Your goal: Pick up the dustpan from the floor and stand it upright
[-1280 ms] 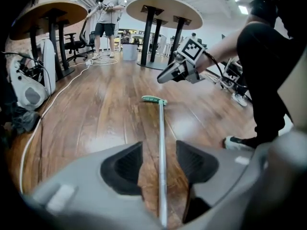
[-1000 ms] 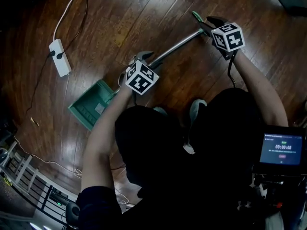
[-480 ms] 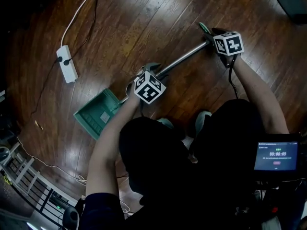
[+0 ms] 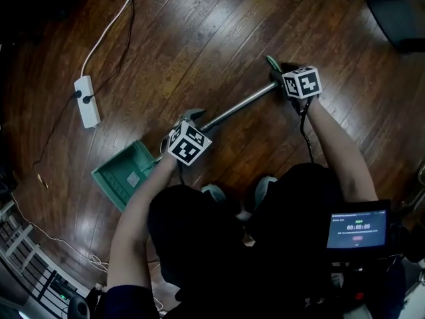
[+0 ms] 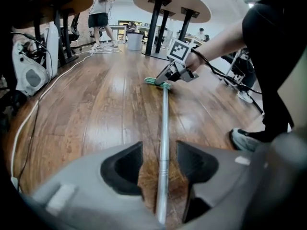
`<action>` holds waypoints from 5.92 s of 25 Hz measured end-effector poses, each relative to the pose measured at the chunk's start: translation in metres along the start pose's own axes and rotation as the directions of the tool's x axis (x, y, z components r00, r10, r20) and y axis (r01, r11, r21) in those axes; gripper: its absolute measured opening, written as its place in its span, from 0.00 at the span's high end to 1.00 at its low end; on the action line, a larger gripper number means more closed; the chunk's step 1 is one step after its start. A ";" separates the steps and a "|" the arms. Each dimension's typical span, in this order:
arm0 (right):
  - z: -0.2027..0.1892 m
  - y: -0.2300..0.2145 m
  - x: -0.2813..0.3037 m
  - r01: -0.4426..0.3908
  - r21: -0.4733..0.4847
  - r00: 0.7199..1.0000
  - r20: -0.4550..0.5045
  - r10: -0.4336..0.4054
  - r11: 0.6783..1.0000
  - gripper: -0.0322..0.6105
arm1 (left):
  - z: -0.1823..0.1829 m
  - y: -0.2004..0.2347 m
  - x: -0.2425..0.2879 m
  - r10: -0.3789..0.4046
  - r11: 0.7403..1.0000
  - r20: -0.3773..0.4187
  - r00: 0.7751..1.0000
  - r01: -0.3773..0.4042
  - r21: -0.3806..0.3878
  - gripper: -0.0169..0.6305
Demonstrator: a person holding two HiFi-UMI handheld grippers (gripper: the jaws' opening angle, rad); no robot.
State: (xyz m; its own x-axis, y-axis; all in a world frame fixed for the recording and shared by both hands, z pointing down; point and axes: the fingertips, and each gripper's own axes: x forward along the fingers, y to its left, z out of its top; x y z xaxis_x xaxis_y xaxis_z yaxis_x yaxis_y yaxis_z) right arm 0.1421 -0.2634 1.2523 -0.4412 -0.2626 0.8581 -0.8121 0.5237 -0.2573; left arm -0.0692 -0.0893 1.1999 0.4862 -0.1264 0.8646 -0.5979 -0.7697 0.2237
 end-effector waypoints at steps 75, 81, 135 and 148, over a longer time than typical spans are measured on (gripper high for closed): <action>0.250 0.377 -0.492 0.313 -0.716 0.896 0.441 0.057 0.624 0.77 | 0.261 -0.120 -0.329 0.191 0.966 0.268 0.944 -0.229 0.117 0.83; 0.247 0.372 -0.498 0.355 -0.744 0.896 0.444 0.023 0.566 0.76 | 0.289 -0.129 -0.318 0.154 0.963 0.301 0.941 -0.212 0.170 0.83; 0.216 0.419 -0.783 0.086 -0.013 0.763 0.644 -0.057 0.996 0.91 | 0.327 -0.276 -0.738 0.345 0.936 0.722 0.600 -0.158 -0.316 0.76; 0.195 0.513 -0.826 0.140 0.119 0.674 0.716 -0.183 0.983 0.93 | 0.247 -0.296 -0.804 0.297 0.953 0.780 0.551 -0.125 -0.275 0.78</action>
State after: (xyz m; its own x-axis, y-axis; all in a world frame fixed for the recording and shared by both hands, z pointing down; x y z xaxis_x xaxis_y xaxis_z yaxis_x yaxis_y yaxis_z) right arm 0.0148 0.0639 0.3249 -0.4223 -0.8528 0.3073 -0.9055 0.3816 -0.1853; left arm -0.1260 0.0856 0.3276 0.5871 -0.7864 0.1922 -0.8060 -0.5457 0.2294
